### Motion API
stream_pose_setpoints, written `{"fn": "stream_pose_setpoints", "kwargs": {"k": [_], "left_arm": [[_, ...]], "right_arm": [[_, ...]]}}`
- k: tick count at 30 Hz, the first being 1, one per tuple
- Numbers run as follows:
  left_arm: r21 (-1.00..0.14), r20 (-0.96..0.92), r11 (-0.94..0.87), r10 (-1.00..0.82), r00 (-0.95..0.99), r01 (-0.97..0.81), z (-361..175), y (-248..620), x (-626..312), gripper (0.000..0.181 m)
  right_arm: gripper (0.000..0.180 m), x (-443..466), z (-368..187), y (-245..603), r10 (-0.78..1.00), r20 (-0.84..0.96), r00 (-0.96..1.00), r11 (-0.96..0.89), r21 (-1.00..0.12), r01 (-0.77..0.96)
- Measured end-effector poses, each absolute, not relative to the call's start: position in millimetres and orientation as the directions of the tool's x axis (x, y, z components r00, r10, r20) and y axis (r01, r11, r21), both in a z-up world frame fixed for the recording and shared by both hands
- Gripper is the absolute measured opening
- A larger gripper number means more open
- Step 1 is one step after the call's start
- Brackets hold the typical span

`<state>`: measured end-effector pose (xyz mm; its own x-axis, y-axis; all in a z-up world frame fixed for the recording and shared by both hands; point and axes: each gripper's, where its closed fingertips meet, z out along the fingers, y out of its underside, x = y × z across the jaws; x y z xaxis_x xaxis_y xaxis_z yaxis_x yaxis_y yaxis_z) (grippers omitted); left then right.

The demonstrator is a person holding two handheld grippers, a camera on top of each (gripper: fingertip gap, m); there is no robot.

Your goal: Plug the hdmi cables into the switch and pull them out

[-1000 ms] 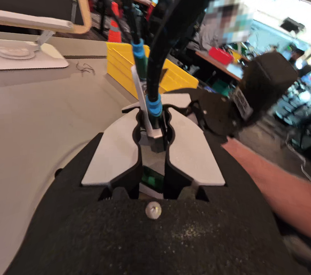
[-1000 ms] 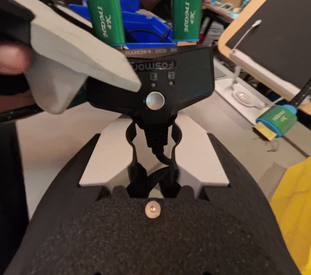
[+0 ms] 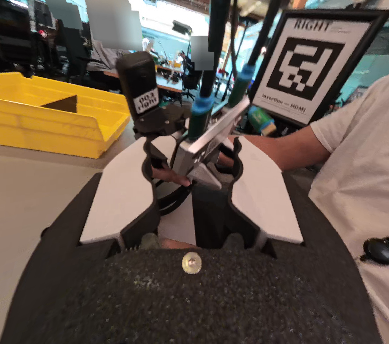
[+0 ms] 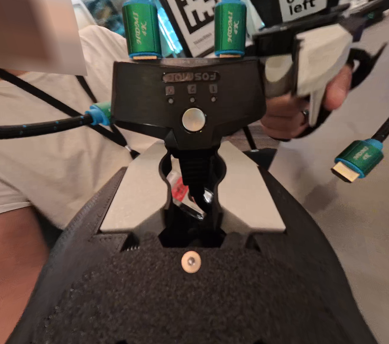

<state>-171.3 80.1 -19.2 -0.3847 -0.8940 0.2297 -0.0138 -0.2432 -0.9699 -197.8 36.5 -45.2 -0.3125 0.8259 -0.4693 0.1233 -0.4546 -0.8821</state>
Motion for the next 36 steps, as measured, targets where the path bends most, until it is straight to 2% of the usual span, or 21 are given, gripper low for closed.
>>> {"fn": "stream_pose_setpoints", "kwargs": {"k": [2, 4, 6, 10, 13, 16, 18, 22, 26, 30, 34, 36], "left_arm": [[-0.981, 0.191, -0.187, -0.907, -0.376, -0.047, -28, 75, -164, 0.068], [-0.991, 0.128, -0.135, -0.901, -0.415, -0.013, -27, 66, -164, 0.041], [-0.996, 0.083, -0.094, -0.916, -0.392, 0.007, -25, 68, -164, 0.033], [-0.999, -0.032, 0.032, -0.949, -0.315, 0.005, -23, 87, -175, 0.025], [-0.991, -0.124, 0.135, -0.956, -0.267, -0.023, -34, 101, -182, 0.021], [-0.985, -0.159, 0.172, -0.955, -0.251, -0.032, -46, 109, -184, 0.021], [-0.977, -0.197, 0.209, -0.957, -0.214, -0.032, -48, 116, -185, 0.021], [-0.948, -0.304, 0.311, -0.947, -0.105, -0.070, -45, 137, -185, 0.021], [-0.894, -0.421, 0.425, -0.905, -0.053, -0.140, -47, 148, -182, 0.021], [-0.858, -0.470, 0.479, -0.878, -0.094, -0.185, -57, 141, -174, 0.021], [-0.820, -0.505, 0.529, -0.848, -0.160, -0.219, -68, 126, -170, 0.021], [-0.810, -0.513, 0.543, -0.839, -0.181, -0.221, -70, 120, -168, 0.022]], "right_arm": [[0.035, -194, -34, 29, 0.790, -0.476, -0.388, -0.474, -0.874, 0.106], [0.035, -195, -36, 25, 0.778, -0.483, -0.402, -0.472, -0.871, 0.134], [0.036, -193, -34, 30, 0.797, -0.467, -0.383, -0.465, -0.879, 0.104], [0.047, -180, -26, 70, 0.927, -0.359, -0.105, -0.362, -0.932, -0.010], [0.054, -158, -4, 101, 0.971, -0.086, 0.223, -0.079, -0.996, -0.039], [0.056, -131, -2, 116, 0.891, 0.111, 0.440, 0.030, -0.982, 0.187], [0.055, -109, 12, 114, 0.828, 0.212, 0.519, 0.079, -0.961, 0.266], [0.054, -73, 28, 91, 0.764, 0.298, 0.573, 0.040, -0.907, 0.420], [0.055, -104, 43, 63, 0.776, 0.371, 0.510, 0.104, -0.873, 0.476], [0.036, -149, 16, 77, 0.721, 0.526, 0.451, 0.145, -0.751, 0.644], [0.051, -166, -23, 96, 0.748, 0.526, 0.404, 0.122, -0.708, 0.696], [0.051, -167, -38, 103, 0.733, 0.570, 0.372, 0.133, -0.656, 0.743]]}}
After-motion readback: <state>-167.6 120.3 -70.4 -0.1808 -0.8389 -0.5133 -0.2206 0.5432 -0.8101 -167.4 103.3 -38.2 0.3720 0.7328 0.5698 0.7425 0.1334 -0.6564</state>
